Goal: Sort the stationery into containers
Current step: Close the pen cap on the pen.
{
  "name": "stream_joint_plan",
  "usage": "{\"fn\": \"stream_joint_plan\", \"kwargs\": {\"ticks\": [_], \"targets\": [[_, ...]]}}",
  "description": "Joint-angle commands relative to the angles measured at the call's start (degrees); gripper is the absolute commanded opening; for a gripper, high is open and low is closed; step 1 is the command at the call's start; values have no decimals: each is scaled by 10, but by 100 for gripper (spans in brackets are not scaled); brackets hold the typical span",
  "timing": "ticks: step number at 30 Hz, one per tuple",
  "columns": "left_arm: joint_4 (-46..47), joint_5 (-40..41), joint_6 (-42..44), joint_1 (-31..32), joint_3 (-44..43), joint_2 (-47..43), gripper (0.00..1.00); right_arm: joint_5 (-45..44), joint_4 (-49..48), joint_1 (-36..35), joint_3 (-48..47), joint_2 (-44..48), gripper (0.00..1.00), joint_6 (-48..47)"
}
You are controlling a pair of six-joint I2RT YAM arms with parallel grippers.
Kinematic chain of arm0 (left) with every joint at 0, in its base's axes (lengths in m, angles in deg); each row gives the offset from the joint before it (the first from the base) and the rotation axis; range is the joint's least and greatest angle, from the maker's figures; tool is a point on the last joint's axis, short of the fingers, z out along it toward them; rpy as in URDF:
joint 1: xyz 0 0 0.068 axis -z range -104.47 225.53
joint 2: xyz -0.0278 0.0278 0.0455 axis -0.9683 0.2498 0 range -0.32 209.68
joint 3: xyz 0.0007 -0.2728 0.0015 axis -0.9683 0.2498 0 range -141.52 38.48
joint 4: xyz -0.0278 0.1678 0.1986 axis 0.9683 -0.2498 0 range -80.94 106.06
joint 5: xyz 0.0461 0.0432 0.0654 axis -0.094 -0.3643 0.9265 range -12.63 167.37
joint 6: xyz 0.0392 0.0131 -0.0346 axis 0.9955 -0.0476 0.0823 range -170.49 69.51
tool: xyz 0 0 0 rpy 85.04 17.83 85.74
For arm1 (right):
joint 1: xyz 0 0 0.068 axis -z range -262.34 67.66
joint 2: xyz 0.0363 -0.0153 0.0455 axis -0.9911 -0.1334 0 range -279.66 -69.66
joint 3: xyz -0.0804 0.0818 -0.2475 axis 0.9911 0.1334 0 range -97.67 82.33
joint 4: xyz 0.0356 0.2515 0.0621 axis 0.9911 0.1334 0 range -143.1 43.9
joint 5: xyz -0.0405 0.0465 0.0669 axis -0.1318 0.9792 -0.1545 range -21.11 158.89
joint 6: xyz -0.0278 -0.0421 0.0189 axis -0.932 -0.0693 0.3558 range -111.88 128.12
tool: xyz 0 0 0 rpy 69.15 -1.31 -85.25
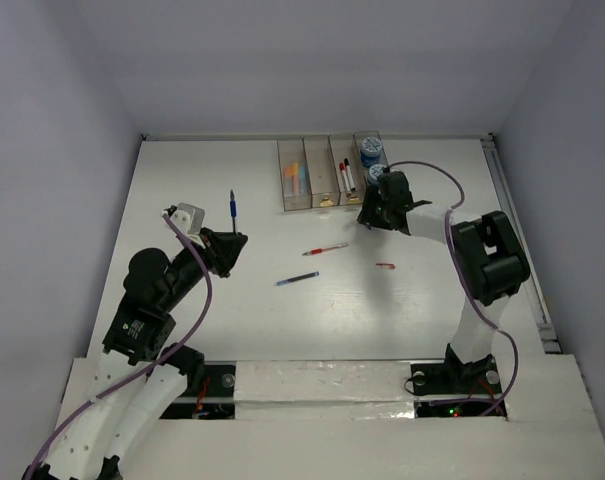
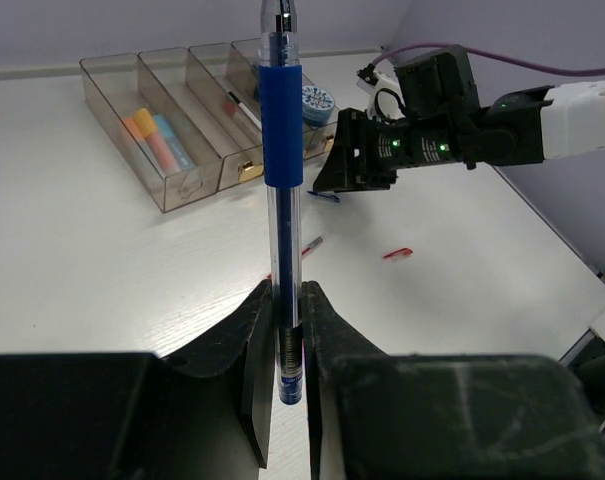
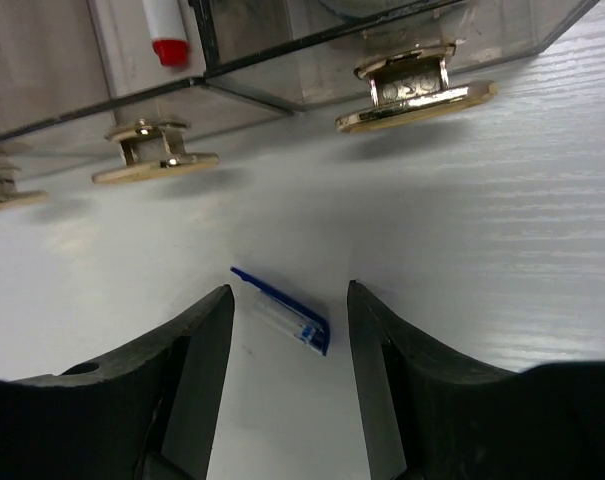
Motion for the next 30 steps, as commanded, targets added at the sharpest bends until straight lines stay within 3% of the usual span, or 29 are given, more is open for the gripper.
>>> {"fn": "stream_joint_plan", "kwargs": {"ticks": [1, 8, 12, 13, 15, 21, 30], "targets": [[19, -1, 6, 2, -15, 2, 0, -12, 71, 0, -36, -10, 55, -61], [20, -1, 6, 7, -15, 1, 0, -24, 202, 0, -118, -60, 51, -132], [20, 1, 6, 7, -15, 0, 0, -90, 251, -17, -150, -80, 51, -153], [20, 1, 6, 7, -15, -1, 0, -105, 266, -25, -154, -83, 46, -154], [20, -1, 6, 7, -15, 0, 0, -146, 276, -25, -151, -79, 42, -156], [21, -4, 6, 7, -15, 2, 0, -204, 262, -25, -94, -18, 41, -156], [20, -3, 6, 7, -15, 0, 0, -163, 189, -25, -52, 67, 61, -157]]}}
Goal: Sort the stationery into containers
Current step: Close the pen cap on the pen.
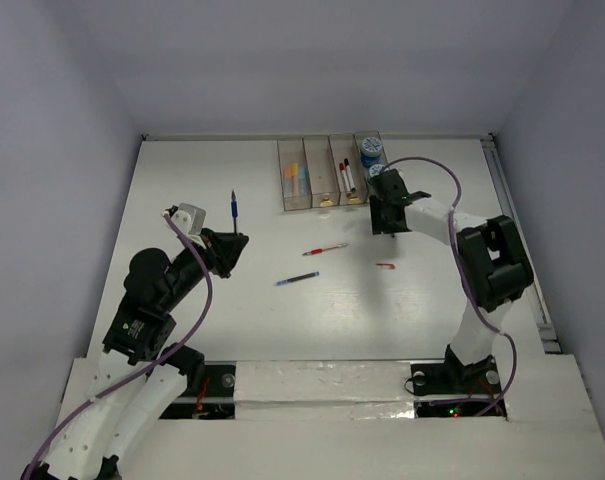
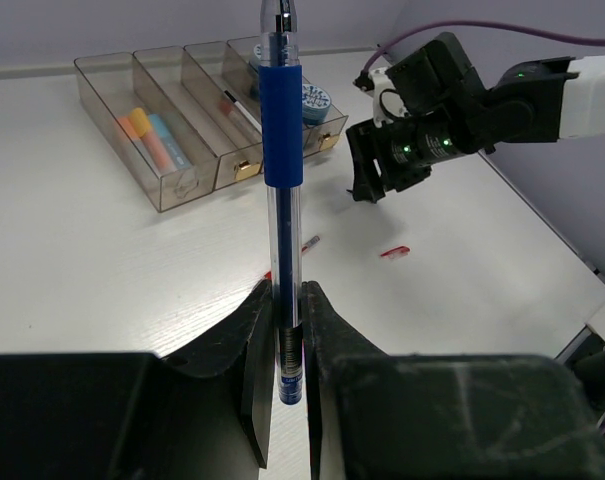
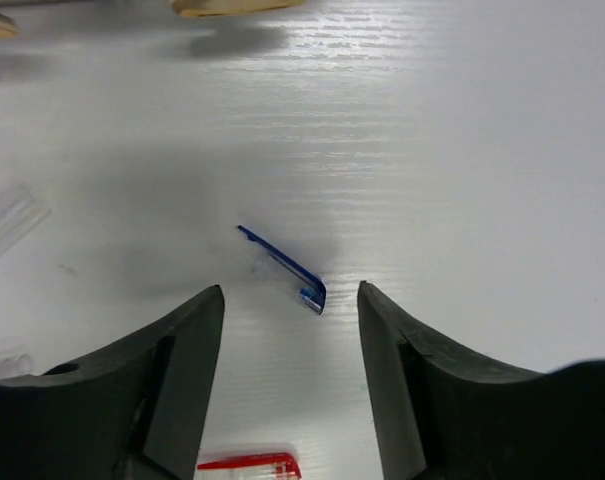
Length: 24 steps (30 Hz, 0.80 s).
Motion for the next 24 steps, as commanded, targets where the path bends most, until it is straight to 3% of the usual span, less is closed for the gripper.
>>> {"fn": "stream_joint_plan", "kwargs": {"ticks": [1, 4, 7, 11, 18, 24], "targets": [[20, -3, 6, 2, -15, -1, 0, 15, -31, 1, 5, 56, 63, 0], [21, -4, 6, 2, -15, -1, 0, 43, -38, 1, 22, 90, 65, 18], [21, -4, 6, 2, -15, 0, 0, 99, -63, 1, 56, 114, 55, 51], [21, -5, 6, 2, -15, 0, 0, 135, -101, 1, 85, 104, 53, 83], [21, -5, 6, 2, -15, 0, 0, 159, -132, 8, 103, 74, 63, 123], [21, -5, 6, 2, -15, 0, 0, 138, -144, 33, 115, 60, 65, 132]]}}
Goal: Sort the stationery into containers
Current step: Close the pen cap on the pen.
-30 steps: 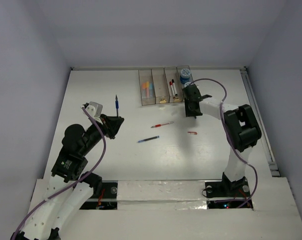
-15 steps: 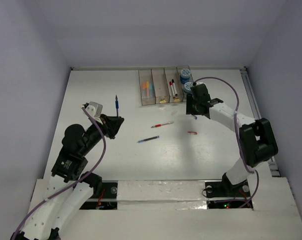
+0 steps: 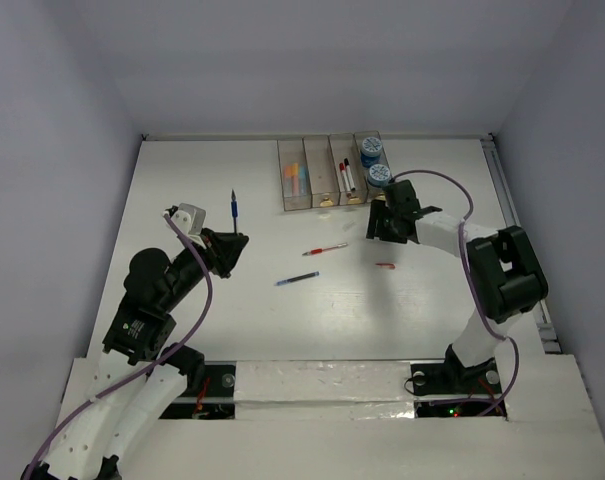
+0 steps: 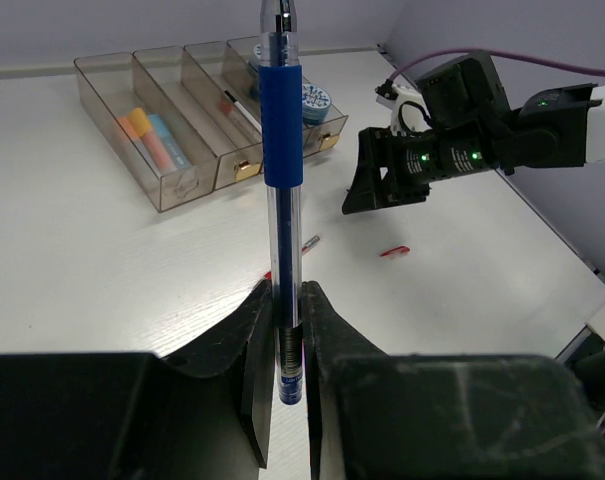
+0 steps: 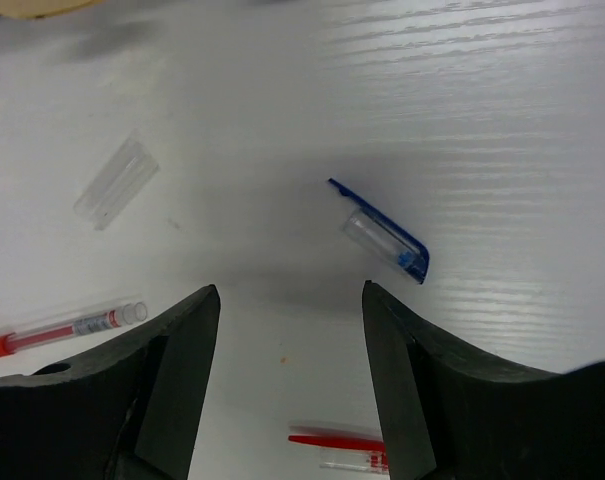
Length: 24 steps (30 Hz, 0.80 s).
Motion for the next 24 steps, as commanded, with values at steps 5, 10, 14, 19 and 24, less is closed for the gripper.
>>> {"fn": "stream_joint_plan", "kwargs": {"ticks": [5, 10, 14, 19, 24], "targets": [[21, -5, 6, 2, -16, 2, 0, -23, -44, 35, 17, -14, 66, 14], [21, -5, 7, 2, -16, 2, 0, -28, -61, 46, 17, -28, 67, 12], [21, -5, 7, 2, -16, 3, 0, -24, -66, 52, -1, -42, 66, 5], [21, -4, 8, 2, -16, 3, 0, -24, -27, 52, -42, -66, 55, -18], [21, -3, 8, 2, -16, 3, 0, -36, 12, 52, -67, -83, 47, -36]]}}
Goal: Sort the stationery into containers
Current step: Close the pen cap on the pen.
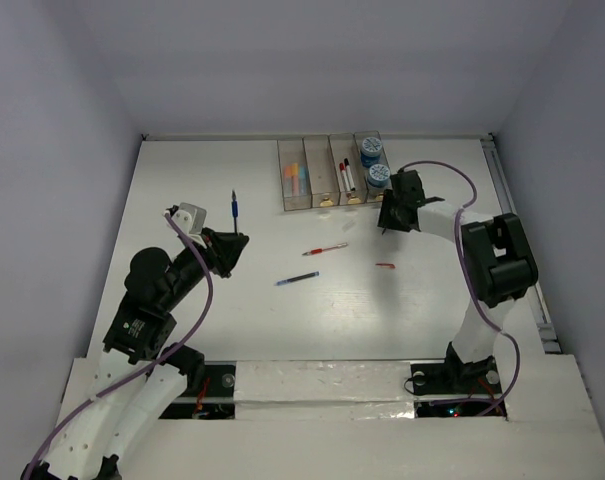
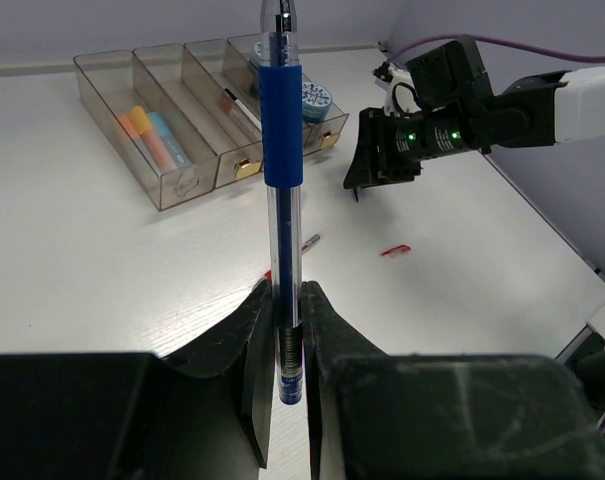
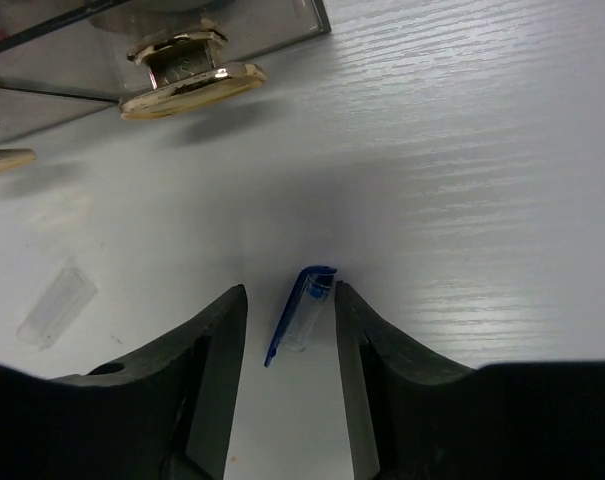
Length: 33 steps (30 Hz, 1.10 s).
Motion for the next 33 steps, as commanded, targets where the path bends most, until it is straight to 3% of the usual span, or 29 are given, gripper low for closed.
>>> {"fn": "stream_joint_plan", "kwargs": {"ticks": [1, 12, 18, 22, 29, 33], "targets": [[21, -4, 7, 2, -16, 1, 0, -13, 52, 3, -23, -20, 46, -21], [22, -5, 6, 2, -16, -4, 0, -52, 174, -8, -95, -61, 35, -47], [23, -4, 6, 2, -16, -6, 0, -61, 220, -31, -143, -105, 46, -50], [22, -4, 6, 2, -16, -7, 0, -78, 230, -36, -149, -108, 48, -45], [23, -5, 7, 8, -16, -4, 0, -107, 241, -36, -138, -108, 27, -42], [23, -4, 6, 8, -16, -3, 0, -110, 238, -41, -128, -112, 27, -40]]}}
